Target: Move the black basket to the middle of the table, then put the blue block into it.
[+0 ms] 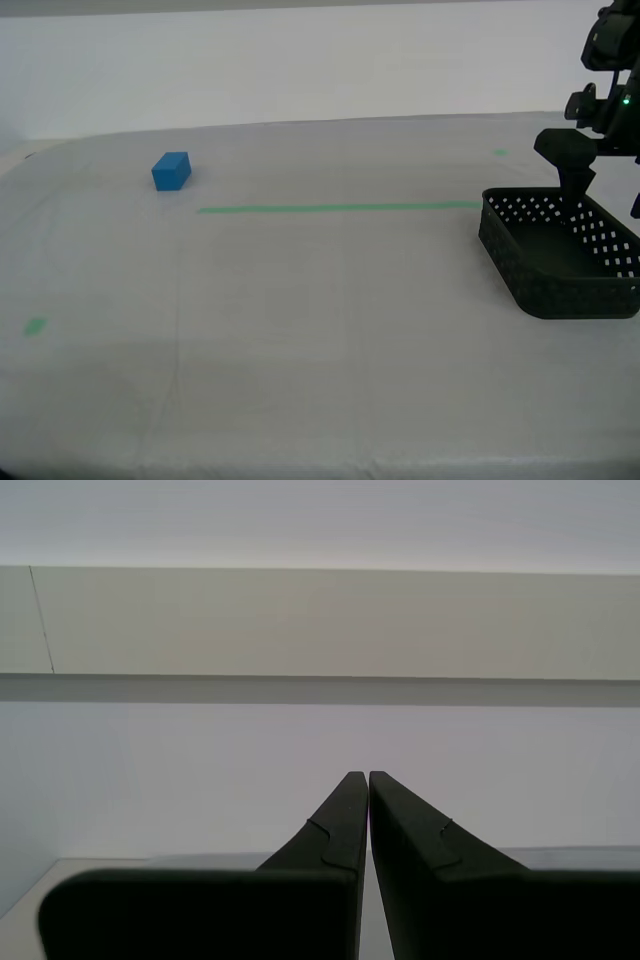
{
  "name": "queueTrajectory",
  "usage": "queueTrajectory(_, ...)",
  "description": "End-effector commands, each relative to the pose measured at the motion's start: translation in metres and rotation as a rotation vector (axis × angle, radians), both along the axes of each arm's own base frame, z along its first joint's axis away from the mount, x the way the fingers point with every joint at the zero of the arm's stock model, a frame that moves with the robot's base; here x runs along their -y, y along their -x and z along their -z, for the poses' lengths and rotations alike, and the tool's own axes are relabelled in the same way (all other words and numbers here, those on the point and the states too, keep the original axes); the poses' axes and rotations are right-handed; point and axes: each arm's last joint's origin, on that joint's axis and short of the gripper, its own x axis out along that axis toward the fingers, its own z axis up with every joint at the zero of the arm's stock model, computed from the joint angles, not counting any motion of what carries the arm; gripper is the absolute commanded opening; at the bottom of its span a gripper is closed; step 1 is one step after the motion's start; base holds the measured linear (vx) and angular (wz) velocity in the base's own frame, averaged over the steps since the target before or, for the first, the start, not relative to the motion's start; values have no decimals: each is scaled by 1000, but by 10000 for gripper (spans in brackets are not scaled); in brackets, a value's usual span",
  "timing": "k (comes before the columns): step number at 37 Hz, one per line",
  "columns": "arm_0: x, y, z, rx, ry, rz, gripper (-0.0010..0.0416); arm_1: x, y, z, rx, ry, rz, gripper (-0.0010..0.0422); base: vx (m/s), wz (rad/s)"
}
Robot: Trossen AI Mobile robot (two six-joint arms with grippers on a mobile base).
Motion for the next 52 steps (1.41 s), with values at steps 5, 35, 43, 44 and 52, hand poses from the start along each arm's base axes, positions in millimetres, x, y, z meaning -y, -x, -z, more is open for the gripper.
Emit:
queueTrajectory(5, 0, -2, 12, -28, -4, 3, 400, 0, 0, -1, 6, -1, -1, 0, 0, 0)
queueTrajectory(35, 0, -4, 34, -76, 40, 62, 383, 0, 0, -1, 5, -1, 0, 0, 0, 0)
queueTrajectory(43, 1, -1, 38, -76, 41, 76, 373, 0, 0, -1, 5, -1, -1, 0, 0, 0)
queueTrajectory(44, 1, -1, 39, -72, 41, 76, 371, 0, 0, -1, 5, -1, -1, 0, 0, 0)
queueTrajectory(52, 1, 0, 40, -71, 40, 76, 324, 0, 0, -1, 5, -1, -1, 0, 0, 0)
